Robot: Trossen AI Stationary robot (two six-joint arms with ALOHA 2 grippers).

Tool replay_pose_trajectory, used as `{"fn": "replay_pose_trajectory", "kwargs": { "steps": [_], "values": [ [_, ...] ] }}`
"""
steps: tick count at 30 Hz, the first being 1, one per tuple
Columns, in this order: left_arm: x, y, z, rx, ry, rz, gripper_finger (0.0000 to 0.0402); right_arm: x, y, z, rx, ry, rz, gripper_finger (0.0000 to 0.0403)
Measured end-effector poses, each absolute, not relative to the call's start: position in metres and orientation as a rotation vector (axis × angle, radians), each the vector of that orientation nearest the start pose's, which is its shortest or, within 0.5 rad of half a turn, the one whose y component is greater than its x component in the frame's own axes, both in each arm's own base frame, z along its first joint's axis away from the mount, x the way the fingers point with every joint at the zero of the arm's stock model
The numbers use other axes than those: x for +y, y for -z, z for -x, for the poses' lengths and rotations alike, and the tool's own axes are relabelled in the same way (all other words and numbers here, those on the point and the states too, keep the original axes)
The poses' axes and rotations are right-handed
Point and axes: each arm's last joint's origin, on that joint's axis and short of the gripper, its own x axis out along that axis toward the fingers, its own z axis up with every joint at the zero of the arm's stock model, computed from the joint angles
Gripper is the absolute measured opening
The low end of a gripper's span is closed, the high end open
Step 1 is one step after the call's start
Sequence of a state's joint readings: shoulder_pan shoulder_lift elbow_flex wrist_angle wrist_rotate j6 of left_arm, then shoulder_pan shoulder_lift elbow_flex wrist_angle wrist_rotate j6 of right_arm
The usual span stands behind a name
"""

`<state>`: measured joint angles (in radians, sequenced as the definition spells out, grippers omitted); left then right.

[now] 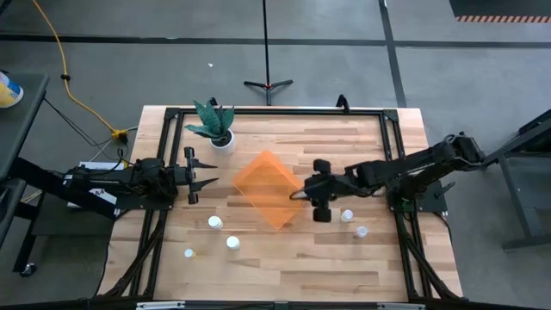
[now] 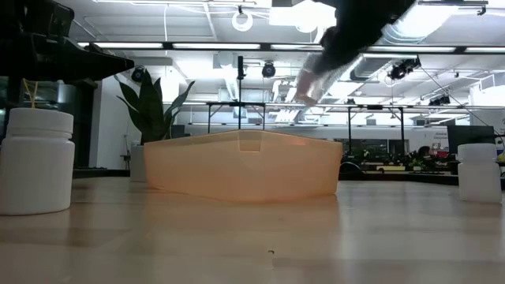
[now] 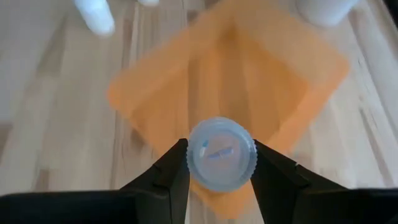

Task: Pick and place pill bottles into a basket
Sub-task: Put the top transparent pill bottle into the transparent orange bin

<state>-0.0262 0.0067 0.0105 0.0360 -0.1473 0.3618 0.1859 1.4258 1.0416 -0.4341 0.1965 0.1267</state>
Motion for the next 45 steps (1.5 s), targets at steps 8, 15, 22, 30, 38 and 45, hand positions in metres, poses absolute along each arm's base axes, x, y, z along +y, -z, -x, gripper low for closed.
{"fn": "replay_pose_trajectory", "kwargs": {
  "steps": [8, 15, 22, 30, 38, 45],
  "values": [
    [0.002, -0.170, -0.097, -0.017, -0.126, -0.358, 0.0207, 0.021, -0.230, -0.314, 0.888, 0.045, -0.033, 0.0137],
    [0.002, -0.170, -0.097, -0.017, -0.127, -0.358, 0.0207, 0.008, -0.195, -0.327, 1.012, 0.025, -0.042, 0.0137],
    [0.002, -0.170, -0.097, -0.017, -0.126, -0.358, 0.0207, 0.005, -0.189, -0.328, 1.032, -0.005, -0.074, 0.0137],
    [0.002, -0.170, -0.097, -0.017, -0.127, -0.358, 0.0207, 0.005, -0.186, -0.323, 1.099, -0.011, -0.079, 0.0138],
    [0.002, -0.170, -0.097, -0.017, -0.127, -0.358, 0.0207, 0.005, -0.186, -0.324, 1.084, -0.003, -0.074, 0.0139],
    [0.002, -0.170, -0.097, -0.017, -0.127, -0.358, 0.0207, 0.005, -0.186, -0.323, 1.089, 0.003, -0.082, 0.0161]
  ]
}}
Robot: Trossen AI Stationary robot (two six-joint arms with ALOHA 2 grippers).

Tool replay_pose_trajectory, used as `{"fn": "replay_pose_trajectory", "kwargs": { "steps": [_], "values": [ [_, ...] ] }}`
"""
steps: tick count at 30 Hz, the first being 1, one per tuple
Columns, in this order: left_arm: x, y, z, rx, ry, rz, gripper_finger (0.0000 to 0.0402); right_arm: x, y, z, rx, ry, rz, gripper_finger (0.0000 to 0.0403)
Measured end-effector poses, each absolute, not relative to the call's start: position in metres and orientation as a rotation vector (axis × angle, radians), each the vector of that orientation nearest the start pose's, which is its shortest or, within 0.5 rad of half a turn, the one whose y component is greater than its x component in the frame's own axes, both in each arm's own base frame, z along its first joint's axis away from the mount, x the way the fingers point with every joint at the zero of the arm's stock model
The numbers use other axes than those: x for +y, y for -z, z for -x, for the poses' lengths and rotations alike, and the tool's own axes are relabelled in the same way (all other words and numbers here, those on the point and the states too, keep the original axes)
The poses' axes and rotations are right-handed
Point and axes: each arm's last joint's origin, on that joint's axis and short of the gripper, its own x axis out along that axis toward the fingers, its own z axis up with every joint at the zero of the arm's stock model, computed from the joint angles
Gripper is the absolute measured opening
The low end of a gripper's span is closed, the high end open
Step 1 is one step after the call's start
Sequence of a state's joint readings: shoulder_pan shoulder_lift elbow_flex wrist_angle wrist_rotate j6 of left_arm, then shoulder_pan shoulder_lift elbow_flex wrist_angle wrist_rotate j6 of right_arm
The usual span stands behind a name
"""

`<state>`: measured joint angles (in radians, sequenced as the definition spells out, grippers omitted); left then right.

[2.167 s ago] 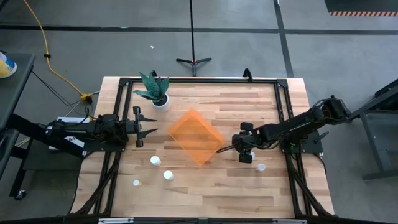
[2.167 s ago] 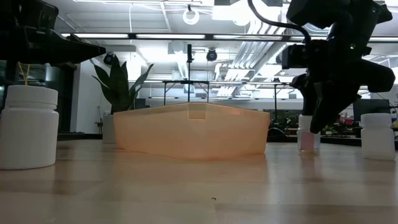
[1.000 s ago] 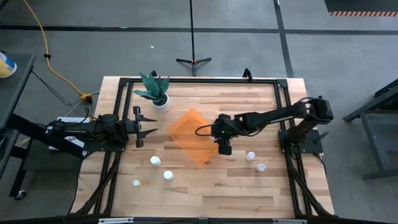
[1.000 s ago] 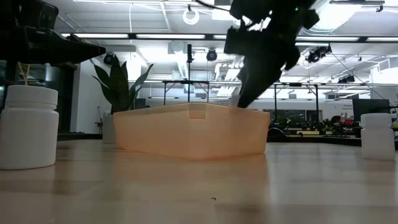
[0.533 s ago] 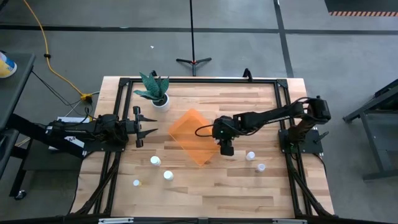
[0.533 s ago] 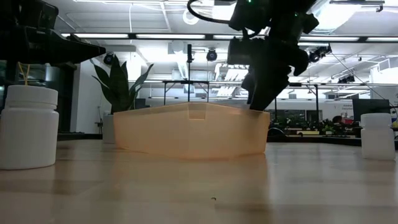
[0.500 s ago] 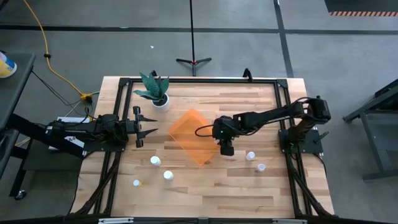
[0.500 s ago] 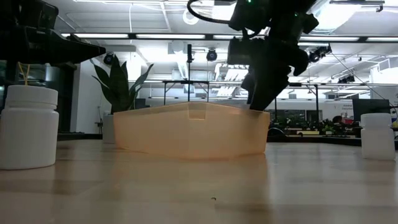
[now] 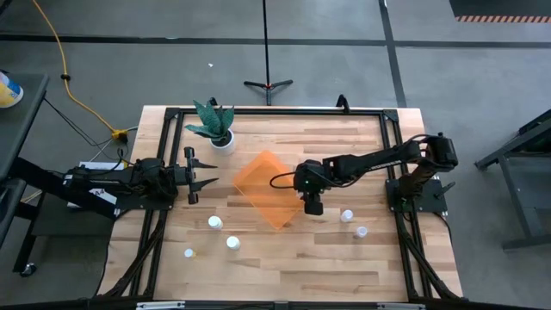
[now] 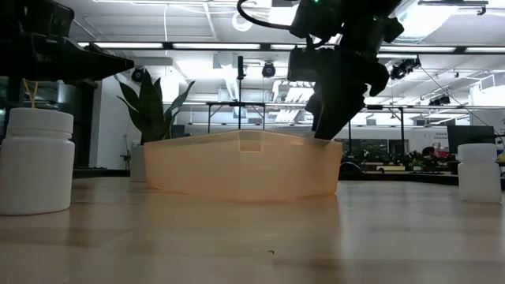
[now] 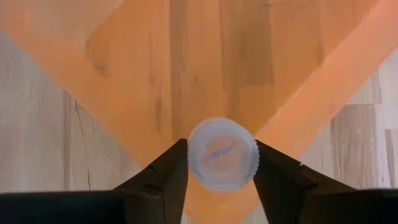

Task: Pick and place pill bottles into a basket
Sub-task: Put the top transparent pill bottle into the transparent orange bin

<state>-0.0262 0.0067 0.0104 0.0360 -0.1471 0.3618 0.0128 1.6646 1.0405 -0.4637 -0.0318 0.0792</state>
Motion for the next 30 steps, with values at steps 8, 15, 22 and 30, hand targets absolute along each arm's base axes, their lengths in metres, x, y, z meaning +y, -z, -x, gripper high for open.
{"fn": "replay_pose_trajectory", "kwargs": {
  "steps": [8, 15, 22, 30],
  "values": [
    [0.002, -0.170, -0.097, -0.017, -0.127, -0.358, 0.0207, 0.004, -0.186, -0.323, 1.087, 0.067, -0.101, 0.0211],
    [0.002, -0.170, -0.097, -0.017, -0.127, -0.358, 0.0207, 0.004, -0.210, -0.333, 1.068, 0.045, -0.056, 0.0220],
    [0.002, -0.170, -0.097, -0.017, -0.127, -0.358, 0.0207, 0.013, -0.255, -0.327, 1.230, 0.106, -0.138, 0.0213],
    [0.002, -0.170, -0.097, -0.017, -0.127, -0.358, 0.0207, 0.045, -0.250, -0.298, 1.493, 0.240, -0.244, 0.0214]
  ]
}}
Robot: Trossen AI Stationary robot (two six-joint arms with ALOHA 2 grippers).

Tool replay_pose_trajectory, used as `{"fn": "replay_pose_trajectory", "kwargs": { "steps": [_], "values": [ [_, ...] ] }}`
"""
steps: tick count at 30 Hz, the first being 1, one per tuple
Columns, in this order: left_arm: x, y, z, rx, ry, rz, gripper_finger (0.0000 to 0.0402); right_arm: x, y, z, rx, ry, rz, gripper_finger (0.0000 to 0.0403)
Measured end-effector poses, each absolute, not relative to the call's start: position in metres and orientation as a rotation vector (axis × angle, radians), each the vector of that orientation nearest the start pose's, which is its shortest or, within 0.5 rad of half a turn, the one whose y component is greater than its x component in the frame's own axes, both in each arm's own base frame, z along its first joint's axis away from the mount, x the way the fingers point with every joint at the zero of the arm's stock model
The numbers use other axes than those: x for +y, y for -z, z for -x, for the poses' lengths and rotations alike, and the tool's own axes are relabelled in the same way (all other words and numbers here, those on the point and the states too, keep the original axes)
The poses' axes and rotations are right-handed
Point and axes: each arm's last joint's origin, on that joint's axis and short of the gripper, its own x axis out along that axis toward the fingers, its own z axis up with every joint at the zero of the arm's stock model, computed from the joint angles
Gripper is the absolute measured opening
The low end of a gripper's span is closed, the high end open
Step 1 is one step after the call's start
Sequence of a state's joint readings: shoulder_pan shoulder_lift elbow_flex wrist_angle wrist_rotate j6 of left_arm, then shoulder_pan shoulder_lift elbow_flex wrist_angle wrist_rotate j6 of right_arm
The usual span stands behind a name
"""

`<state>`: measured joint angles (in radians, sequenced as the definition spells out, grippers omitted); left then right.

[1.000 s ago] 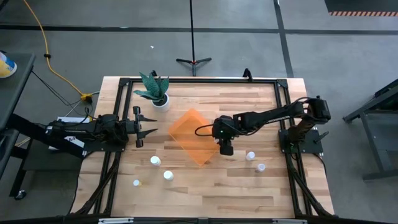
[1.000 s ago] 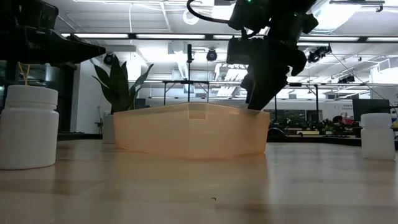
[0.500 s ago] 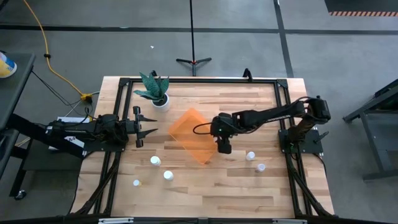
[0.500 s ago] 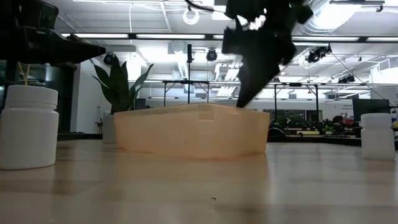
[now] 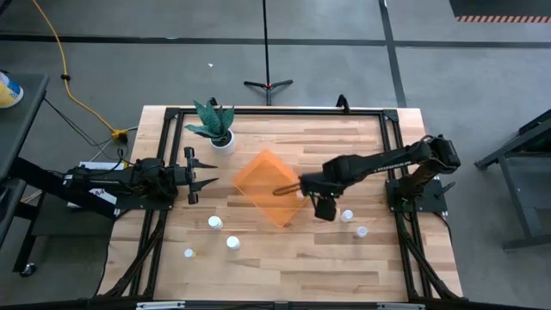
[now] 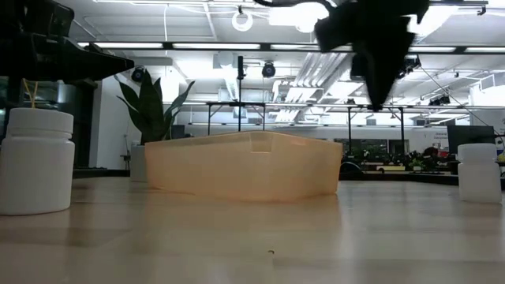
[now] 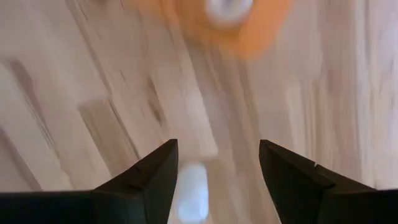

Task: Pick and place pill bottles into a basket
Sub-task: Put the top transparent pill bottle into the transparent orange bin

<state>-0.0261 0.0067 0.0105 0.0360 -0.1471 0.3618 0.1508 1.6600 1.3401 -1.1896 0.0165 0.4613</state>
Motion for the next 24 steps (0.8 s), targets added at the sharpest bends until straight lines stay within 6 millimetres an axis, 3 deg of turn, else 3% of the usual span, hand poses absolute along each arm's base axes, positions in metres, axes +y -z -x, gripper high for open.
{"fn": "replay_pose_trajectory", "kwargs": {
  "steps": [7, 13, 24],
  "values": [
    [0.002, -0.170, -0.097, -0.017, -0.127, -0.358, 0.0207, 0.072, -0.235, -0.277, 1.609, 0.329, -0.265, 0.0216],
    [0.002, -0.170, -0.097, -0.017, -0.127, -0.358, 0.0207, 0.090, -0.222, -0.265, 1.631, 0.333, -0.174, 0.0218],
    [0.002, -0.170, -0.097, -0.017, -0.127, -0.358, 0.0207, 0.097, -0.206, -0.255, 1.619, 0.375, -0.091, 0.0249]
  ]
}}
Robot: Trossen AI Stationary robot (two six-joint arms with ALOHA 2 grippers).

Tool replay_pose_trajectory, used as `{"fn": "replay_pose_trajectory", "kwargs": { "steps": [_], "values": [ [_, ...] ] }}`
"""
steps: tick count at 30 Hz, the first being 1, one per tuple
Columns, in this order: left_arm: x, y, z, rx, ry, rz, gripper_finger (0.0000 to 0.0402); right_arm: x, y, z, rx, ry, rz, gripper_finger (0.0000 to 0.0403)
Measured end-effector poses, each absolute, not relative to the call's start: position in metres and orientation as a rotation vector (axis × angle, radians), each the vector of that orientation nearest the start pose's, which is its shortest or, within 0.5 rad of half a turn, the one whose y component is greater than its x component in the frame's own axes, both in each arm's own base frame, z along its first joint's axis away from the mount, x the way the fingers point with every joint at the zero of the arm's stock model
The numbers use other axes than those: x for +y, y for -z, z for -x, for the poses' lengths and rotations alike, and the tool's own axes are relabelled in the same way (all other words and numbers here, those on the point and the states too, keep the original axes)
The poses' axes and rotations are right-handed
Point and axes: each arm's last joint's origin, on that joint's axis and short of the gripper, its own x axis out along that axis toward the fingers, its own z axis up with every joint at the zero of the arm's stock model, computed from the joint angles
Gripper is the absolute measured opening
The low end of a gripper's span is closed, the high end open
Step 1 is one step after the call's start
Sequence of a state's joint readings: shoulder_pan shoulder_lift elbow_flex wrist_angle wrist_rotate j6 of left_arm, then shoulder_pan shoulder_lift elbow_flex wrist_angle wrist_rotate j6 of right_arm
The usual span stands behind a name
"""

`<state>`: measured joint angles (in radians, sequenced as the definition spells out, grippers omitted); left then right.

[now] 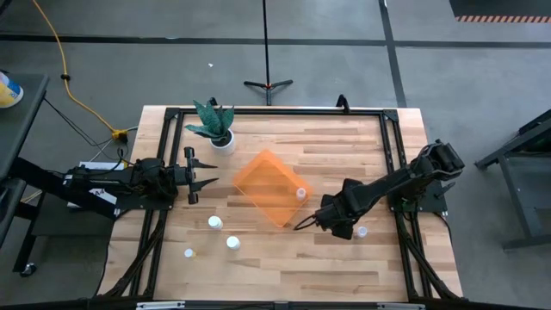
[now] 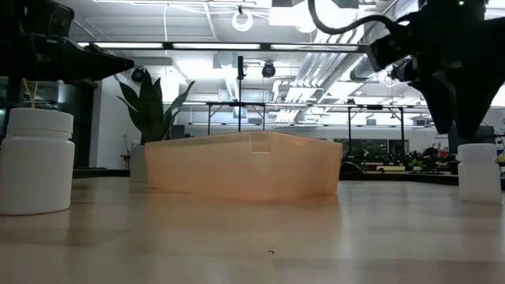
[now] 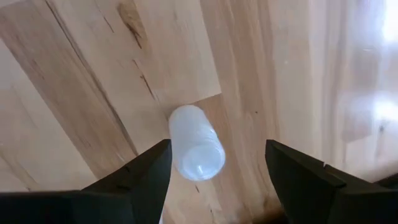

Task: Pick and place pill bottles into a basket
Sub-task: Put the top transparent pill bottle into the transparent orange bin

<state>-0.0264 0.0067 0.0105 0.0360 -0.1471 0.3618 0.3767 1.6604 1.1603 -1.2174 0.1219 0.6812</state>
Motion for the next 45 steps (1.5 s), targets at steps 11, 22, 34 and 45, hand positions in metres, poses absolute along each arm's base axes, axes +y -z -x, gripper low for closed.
{"fn": "replay_pose_trajectory", "kwargs": {
  "steps": [11, 22, 34, 45],
  "values": [
    [0.002, -0.170, -0.097, -0.017, -0.127, -0.358, 0.0207, 0.093, -0.175, -0.238, 1.721, 0.381, -0.135, 0.0248],
    [0.002, -0.170, -0.097, -0.017, -0.127, -0.358, 0.0207, 0.094, -0.171, -0.240, 1.701, 0.340, -0.176, 0.0244],
    [0.002, -0.170, -0.097, -0.017, -0.127, -0.358, 0.0207, 0.095, -0.170, -0.243, 1.671, 0.322, -0.179, 0.0212],
    [0.002, -0.170, -0.097, -0.017, -0.127, -0.358, 0.0207, 0.097, -0.170, -0.249, 1.619, 0.286, -0.191, 0.0150]
  ]
}}
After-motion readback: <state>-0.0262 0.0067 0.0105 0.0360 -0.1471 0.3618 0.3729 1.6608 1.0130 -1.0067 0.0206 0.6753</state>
